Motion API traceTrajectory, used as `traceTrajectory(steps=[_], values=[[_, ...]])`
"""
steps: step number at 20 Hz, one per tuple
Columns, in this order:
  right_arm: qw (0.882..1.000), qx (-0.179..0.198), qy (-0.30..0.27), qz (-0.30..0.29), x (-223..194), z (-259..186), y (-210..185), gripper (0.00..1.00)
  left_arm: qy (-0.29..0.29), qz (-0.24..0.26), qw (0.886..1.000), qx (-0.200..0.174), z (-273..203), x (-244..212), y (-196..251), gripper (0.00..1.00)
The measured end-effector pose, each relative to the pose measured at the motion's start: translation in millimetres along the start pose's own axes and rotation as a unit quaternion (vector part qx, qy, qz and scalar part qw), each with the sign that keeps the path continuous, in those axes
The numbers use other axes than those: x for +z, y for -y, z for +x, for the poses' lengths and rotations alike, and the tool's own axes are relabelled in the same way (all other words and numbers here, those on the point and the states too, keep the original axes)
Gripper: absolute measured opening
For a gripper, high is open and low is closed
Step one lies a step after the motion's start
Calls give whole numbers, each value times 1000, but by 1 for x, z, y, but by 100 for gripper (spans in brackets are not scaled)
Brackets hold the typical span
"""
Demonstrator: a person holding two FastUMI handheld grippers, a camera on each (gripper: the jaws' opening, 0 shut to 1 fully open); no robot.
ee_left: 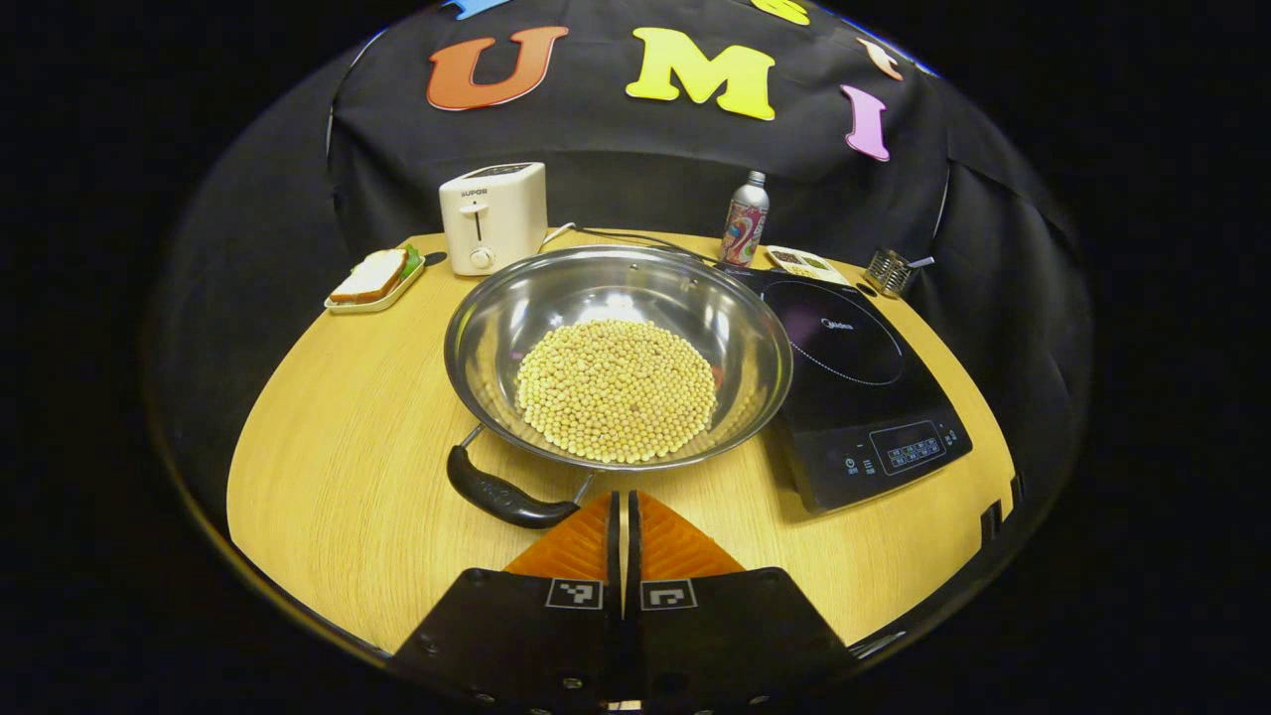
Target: First push the handle of the pot to place it horizontally, then grasp the pot with both hands and set it on the induction cooktop.
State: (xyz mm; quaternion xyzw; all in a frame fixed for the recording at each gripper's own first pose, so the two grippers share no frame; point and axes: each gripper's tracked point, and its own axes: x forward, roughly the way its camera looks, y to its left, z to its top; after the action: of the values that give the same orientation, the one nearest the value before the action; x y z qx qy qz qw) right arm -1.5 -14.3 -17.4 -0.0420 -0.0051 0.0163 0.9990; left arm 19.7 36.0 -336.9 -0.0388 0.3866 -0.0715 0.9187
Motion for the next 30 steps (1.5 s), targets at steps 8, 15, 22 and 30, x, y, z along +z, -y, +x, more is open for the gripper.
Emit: traceTrajectory(steps=[8,15,22,30], values=[[1000,4,-4,1,-5,2,-7,99,2,6,1000,23,7,-1,-24,0],[1000,4,-3,-4,-6,4,-8,99,-4,-12,999,36,9,5,-51,0],[1000,14,-6,-4,-12,5,-15,99,-14,-18,998,54,18,21,-83,0],[1000,20,-1,-10,-17,3,-24,99,-21,-4,995,97,37,39,-117,0]])
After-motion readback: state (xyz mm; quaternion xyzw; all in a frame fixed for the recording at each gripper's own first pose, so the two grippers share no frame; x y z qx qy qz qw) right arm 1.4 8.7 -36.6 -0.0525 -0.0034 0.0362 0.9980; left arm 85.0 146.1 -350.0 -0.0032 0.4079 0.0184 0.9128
